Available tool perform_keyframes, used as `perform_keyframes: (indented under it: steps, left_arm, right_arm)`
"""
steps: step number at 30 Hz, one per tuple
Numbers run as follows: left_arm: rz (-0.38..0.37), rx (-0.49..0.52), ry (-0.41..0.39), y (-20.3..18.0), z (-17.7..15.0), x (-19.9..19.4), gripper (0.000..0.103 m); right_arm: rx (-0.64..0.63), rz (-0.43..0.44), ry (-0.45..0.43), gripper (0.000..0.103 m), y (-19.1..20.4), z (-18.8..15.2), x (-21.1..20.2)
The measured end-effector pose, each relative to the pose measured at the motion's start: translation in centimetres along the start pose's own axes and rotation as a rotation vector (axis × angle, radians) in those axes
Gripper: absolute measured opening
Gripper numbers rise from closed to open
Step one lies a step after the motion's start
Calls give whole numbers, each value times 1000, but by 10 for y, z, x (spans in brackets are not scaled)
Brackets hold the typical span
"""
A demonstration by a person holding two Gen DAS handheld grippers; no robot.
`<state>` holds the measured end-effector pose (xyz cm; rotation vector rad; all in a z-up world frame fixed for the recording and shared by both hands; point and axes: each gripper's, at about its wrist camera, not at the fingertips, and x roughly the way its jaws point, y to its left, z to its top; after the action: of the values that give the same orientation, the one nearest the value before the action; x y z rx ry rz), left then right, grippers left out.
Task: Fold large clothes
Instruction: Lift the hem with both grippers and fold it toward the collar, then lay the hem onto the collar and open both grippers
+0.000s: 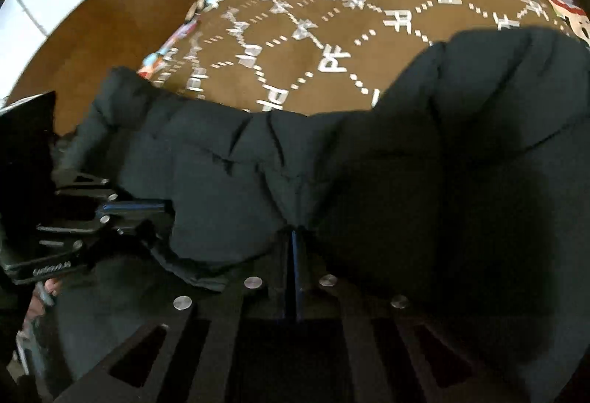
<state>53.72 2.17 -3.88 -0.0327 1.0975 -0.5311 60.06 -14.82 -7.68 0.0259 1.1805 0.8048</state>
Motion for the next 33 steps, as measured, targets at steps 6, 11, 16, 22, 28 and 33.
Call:
perform_keyframes:
  steps: [6, 11, 16, 22, 28, 33]
  left_arm:
    - [123, -44, 20, 8, 1, 36, 3]
    - [164, 19, -82, -5, -6, 14, 3]
    - [126, -60, -495, 5, -6, -53, 3]
    - [340, -439, -282, 72, 9, -17, 3]
    - [336, -465, -288, 78, 4, -11, 3]
    - [223, -262, -497, 32, -5, -58, 3]
  right_arm:
    - [-31, -85, -48, 0, 10, -4, 3]
    - [12, -44, -318, 4, 8, -8, -61]
    - [95, -209, -464, 4, -7, 27, -83]
    - [227, -306, -274, 1, -50, 20, -26]
    - [224, -265, -375, 7, -39, 10, -52]
    - [145, -77, -428, 7, -14, -5, -78]
